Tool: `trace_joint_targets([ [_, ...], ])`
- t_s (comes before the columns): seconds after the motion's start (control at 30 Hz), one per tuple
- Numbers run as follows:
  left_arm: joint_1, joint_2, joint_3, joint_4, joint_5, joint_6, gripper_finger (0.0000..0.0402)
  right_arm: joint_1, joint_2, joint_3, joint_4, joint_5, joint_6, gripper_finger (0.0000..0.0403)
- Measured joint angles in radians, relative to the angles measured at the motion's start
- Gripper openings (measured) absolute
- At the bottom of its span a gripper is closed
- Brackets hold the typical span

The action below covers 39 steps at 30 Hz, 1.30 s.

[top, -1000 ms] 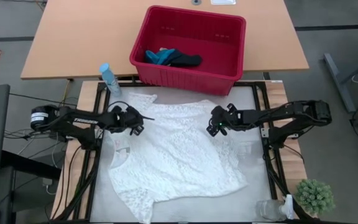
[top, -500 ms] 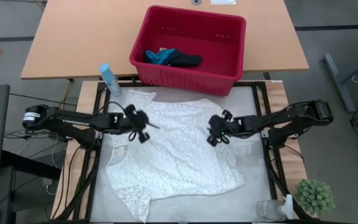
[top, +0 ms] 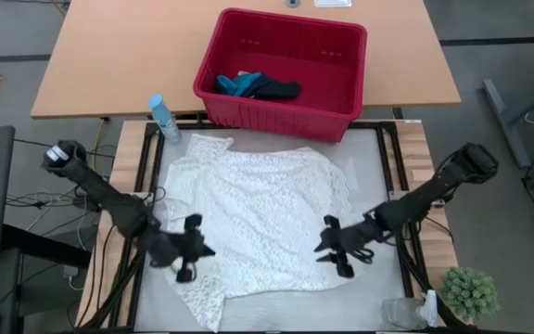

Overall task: Fold Laundry from Bin
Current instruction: Fold the white shirt

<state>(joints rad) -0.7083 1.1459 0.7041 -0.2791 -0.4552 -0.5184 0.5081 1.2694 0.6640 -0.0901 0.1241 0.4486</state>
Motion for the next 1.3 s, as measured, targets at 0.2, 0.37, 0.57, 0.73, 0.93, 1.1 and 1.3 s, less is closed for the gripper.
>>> trace_joint_targets([
  [0.2,-0.127,0.169,0.089,-0.017,-0.061,-0.108,0.0,0.087,0.001,0.0,0.008,0.106,0.048,0.0159],
  [0.37,-0.151,0.38,0.233,-0.209,0.01,-0.142,0.0,0.119,0.001,0.0,0.008,0.111,0.055,0.0159],
  [0.57,-0.165,0.592,0.434,-0.42,0.14,-0.159,0.0,0.148,0.003,0.0,0.007,0.145,0.093,0.0165],
  [0.73,-0.2,0.691,0.568,-0.573,0.218,-0.155,0.0,0.154,0.026,0.0,-0.008,0.145,0.058,0.0191],
  [0.93,-0.225,0.705,0.673,-0.653,0.225,-0.166,0.0,0.139,0.102,0.0,-0.003,0.149,-0.002,0.0228],
  [1.1,-0.224,0.705,0.697,-0.598,0.272,-0.192,0.0002,0.136,0.174,0.0,0.001,0.147,-0.009,0.024],
  [1.3,-0.223,0.705,0.696,-0.574,0.269,-0.21,0.0051,0.163,0.226,0.016,0.013,0.144,-0.035,0.024],
])
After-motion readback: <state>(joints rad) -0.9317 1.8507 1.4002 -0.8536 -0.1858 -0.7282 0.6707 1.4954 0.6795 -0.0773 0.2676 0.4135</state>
